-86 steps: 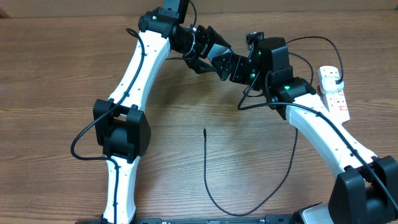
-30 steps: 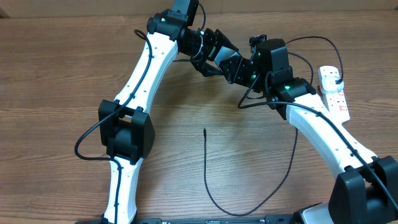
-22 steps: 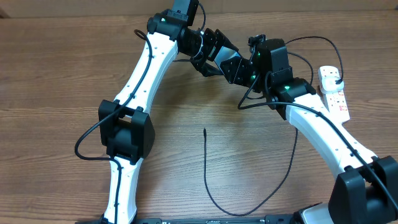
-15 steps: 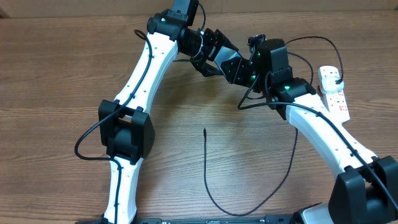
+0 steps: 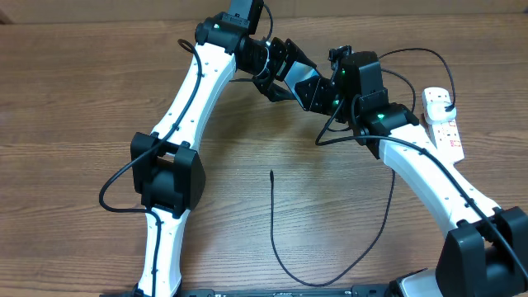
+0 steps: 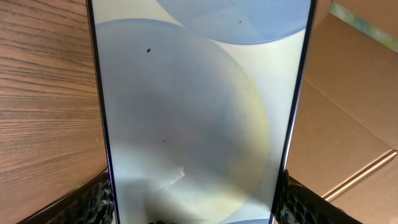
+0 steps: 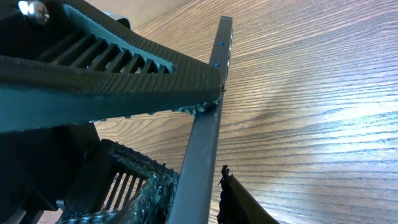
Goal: Plug charger to phone and switch on socket
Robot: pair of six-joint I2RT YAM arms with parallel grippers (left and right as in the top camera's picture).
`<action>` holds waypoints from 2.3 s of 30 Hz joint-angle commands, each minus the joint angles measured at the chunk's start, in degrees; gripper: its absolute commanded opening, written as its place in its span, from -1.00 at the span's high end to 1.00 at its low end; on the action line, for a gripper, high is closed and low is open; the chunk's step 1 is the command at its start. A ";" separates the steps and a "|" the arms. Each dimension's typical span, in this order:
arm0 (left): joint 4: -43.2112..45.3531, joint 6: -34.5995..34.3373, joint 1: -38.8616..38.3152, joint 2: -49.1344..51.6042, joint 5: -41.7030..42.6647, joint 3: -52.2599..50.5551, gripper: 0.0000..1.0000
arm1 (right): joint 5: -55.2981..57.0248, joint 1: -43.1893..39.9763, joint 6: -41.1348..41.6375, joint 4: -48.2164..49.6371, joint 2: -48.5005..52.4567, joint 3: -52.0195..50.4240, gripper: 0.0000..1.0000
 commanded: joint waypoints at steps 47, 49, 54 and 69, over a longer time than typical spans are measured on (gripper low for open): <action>0.24 -0.68 -1.42 -4.33 -1.46 2.03 0.92 | 2.45 0.48 0.13 0.39 0.17 1.51 0.70; 0.24 -0.68 -1.55 -5.03 -2.73 2.03 0.92 | 2.62 0.48 0.13 0.39 0.17 1.51 0.70; 0.22 -0.46 -1.55 -6.95 -5.44 2.03 0.92 | 2.62 0.48 0.13 0.46 0.17 1.51 0.71; -0.22 -0.20 -1.55 -7.91 -6.14 2.03 0.92 | 2.58 0.48 0.13 2.23 0.17 1.51 0.87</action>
